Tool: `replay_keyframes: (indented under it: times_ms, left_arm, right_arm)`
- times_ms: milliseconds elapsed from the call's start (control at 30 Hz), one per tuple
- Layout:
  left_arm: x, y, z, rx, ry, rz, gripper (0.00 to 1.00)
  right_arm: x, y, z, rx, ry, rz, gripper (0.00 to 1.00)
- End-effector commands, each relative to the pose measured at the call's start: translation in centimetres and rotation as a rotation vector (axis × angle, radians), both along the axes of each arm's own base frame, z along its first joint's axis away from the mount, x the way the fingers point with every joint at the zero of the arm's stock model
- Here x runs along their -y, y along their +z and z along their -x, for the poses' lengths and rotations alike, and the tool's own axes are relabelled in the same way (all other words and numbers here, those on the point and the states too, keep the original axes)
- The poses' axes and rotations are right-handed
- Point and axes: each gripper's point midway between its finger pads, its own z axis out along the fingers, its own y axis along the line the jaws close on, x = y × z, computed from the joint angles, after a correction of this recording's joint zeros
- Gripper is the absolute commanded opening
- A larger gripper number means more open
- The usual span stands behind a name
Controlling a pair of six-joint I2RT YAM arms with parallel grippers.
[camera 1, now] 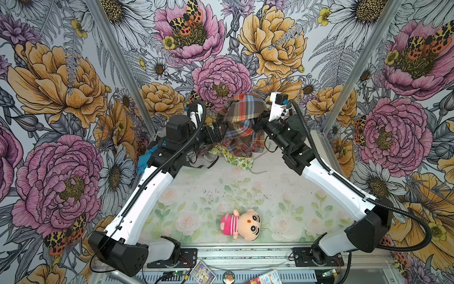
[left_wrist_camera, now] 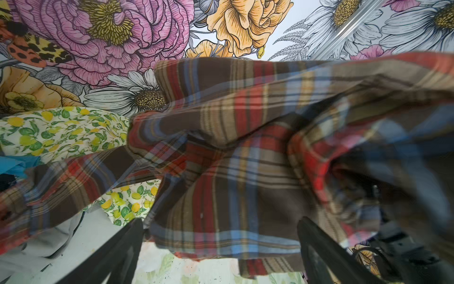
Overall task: Pick out a specific cloth from the pile
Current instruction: 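Carry the plaid shirt with right gripper to the empty corner while left releases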
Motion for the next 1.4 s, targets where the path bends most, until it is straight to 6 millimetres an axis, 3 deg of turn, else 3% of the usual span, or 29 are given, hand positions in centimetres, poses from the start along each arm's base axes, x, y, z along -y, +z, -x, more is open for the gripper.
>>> replay_keyframes:
  times_ms: [0, 367, 567, 767, 1100, 1233, 1367]
  left_arm:
    - [-0.9, -0.3, 0.3, 0.027, 0.048, -0.051, 0.99]
    - [-1.2, -3.4, 0.4, -0.028, 0.054, -0.101, 0.99]
    - [-0.9, -5.2, 0.1, -0.054, 0.040, -0.150, 0.99]
    - [0.7, -7.0, -0.4, -0.079, -0.001, -0.206, 0.99]
    - [3.5, -9.6, -2.2, -0.130, -0.088, -0.240, 0.99]
    - [4.3, -10.3, -2.8, -0.144, -0.111, -0.242, 0.99]
    - [4.7, -10.8, -3.3, -0.154, -0.125, -0.245, 0.99]
  right_arm:
    - [3.7, 4.2, 1.8, 0.101, -0.094, -0.023, 0.00]
    - [12.0, 6.3, 2.3, 0.133, -0.335, 0.022, 0.00]
    - [17.0, 6.6, 2.5, 0.107, -0.489, 0.049, 0.00]
    - [21.4, 6.1, 3.1, 0.072, -0.605, 0.066, 0.00]
    - [27.2, 2.3, 3.7, -0.040, -0.735, 0.021, 0.00]
    - [28.0, -0.2, 3.4, -0.113, -0.746, 0.002, 0.00]
    - [27.4, -2.9, 2.5, -0.182, -0.706, -0.014, 0.00]
